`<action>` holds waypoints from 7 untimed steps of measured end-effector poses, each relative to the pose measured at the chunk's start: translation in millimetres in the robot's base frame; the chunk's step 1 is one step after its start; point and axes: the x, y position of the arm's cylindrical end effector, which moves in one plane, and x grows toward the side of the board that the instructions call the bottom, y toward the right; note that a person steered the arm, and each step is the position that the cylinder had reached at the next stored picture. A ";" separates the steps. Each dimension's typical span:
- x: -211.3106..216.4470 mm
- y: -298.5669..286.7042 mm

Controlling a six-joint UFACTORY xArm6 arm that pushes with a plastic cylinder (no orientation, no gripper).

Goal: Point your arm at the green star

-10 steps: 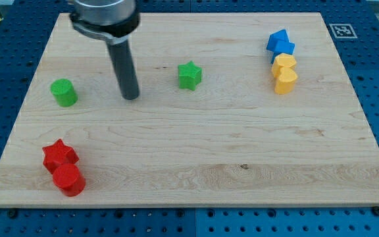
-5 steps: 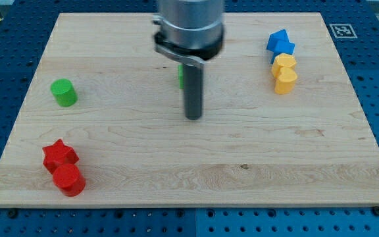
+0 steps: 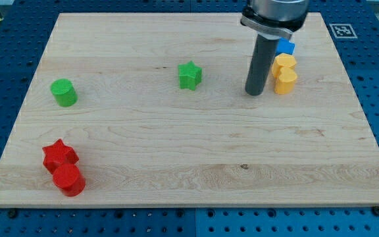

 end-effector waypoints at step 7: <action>-0.6 -110.1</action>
